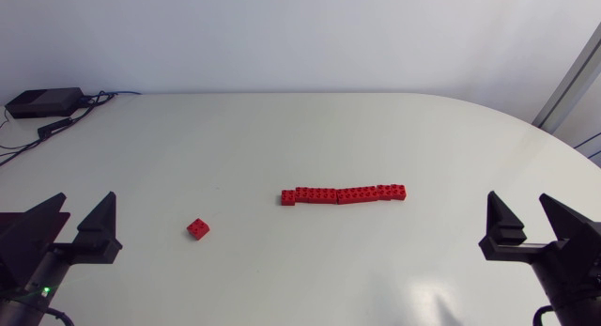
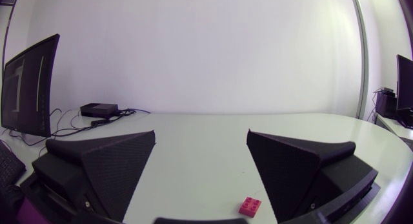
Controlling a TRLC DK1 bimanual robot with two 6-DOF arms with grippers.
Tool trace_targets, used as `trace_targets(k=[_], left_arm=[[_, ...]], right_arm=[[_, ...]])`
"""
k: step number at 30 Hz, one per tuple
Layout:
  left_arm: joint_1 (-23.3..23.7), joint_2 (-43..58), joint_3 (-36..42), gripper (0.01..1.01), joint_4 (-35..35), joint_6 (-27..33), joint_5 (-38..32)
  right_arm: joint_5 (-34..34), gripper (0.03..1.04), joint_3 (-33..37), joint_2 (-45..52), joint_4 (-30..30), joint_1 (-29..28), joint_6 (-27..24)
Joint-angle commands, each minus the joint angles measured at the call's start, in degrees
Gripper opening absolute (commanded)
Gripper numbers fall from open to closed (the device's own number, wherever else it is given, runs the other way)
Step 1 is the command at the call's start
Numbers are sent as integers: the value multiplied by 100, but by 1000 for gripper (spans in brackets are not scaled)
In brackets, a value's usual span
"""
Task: Sort duplo bricks by size, large to the right and small to the left
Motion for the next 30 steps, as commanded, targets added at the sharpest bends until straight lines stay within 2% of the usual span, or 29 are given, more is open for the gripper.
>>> trace_targets(k=[1,30], left_arm=[[-35,-78,-128,987,47,43,23],[-79,-104,-128,985,55,43,23]], right_arm=[[-38,1007,-211,-23,-108,-17,-57],[-38,1005,-211,-32,-91,88,-57]])
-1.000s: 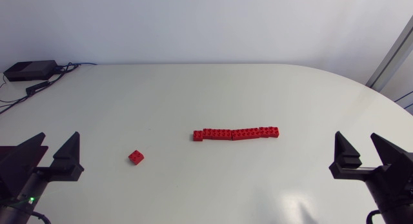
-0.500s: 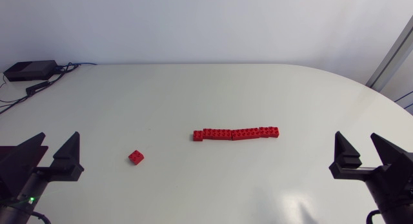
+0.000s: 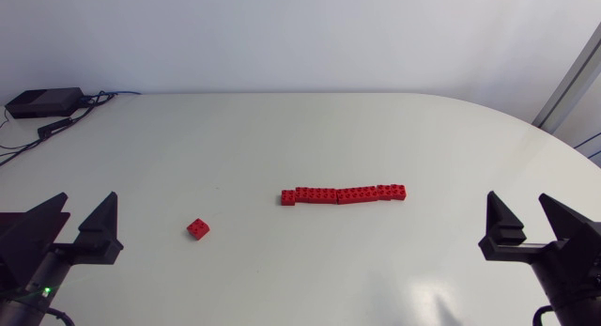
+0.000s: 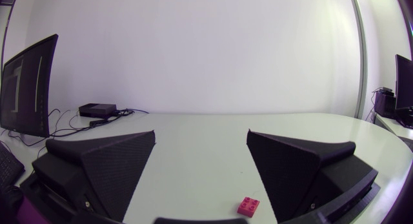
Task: Sort duplo bricks by size, large to the right and small to the left
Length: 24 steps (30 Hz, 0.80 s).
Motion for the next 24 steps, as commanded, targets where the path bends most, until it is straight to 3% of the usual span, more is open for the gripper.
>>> trace_targets(k=[1,13,24], left_arm=[[-20,-104,-128,985,53,54,23],[-64,89,575,954,-369,19,23],[-723,2823,2017,954,-773,-236,23]], right_arm=[[-49,1005,-211,-32,-84,66,-57],[-14,1005,246,-32,-436,374,-57],[-23,1005,817,214,-787,567,-57]])
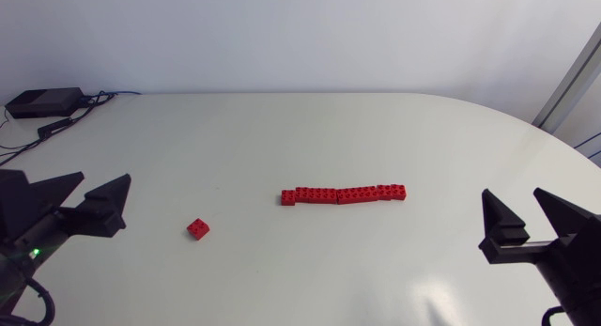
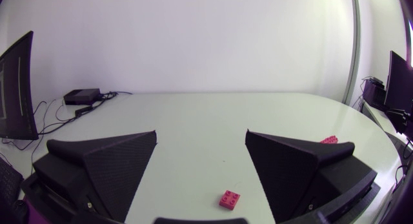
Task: Sort duplo bricks by size, large to the right and small to the left
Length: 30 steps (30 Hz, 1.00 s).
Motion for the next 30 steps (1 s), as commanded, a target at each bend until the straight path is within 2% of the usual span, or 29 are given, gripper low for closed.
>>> trace_targets(k=[1,12,15,18,23,26,30], left_arm=[[-225,824,520,954,-214,-183,14],[-770,3936,2533,954,-1524,-131,-4],[-805,4823,3043,957,-2007,458,-4],[-823,5351,3175,957,-2042,792,5],[-823,6388,3412,948,-2165,942,23],[-735,6775,3438,903,-2165,1196,207],[-638,6933,3377,766,-2156,1530,480]], right_arm=[[-21,1005,300,261,-90,87,-57],[-30,1005,1056,1500,-336,139,137],[-38,1005,1240,1790,-512,139,268],[-126,1005,1425,2080,-714,139,374],[-170,1005,1820,2643,-1110,139,479],[-311,1005,2172,3117,-1488,104,594],[-337,1005,2717,3601,-2314,78,506]])
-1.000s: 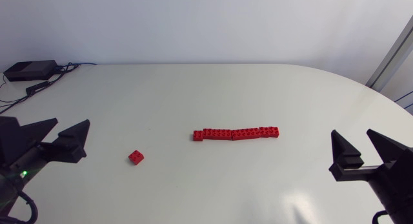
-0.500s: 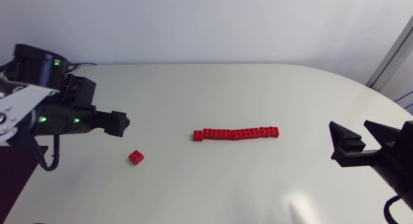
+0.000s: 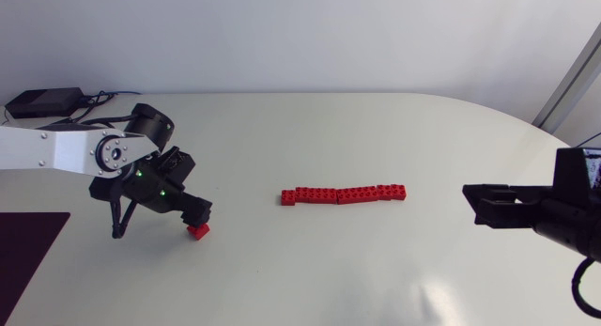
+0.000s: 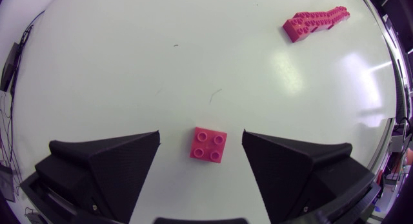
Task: Sort duplo bricks by size, large to the right and small to the left
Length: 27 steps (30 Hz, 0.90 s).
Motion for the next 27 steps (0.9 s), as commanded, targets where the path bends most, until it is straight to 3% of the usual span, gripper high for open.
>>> trace_targets(k=[1,7,15,24,27], left_arm=[[92,155,83,746,-41,329,139],[224,305,30,644,-41,610,227],[180,498,-5,644,-5,768,236],[-110,753,-119,641,30,794,236],[-146,849,-110,531,38,777,245]], right_arm=[[15,1005,374,233,-426,-9,-160],[-293,1005,462,285,-813,237,-784],[-477,1005,480,514,-998,228,-1417],[-592,1005,436,514,-1033,201,-1619],[-592,1005,418,505,-1033,149,-1689]])
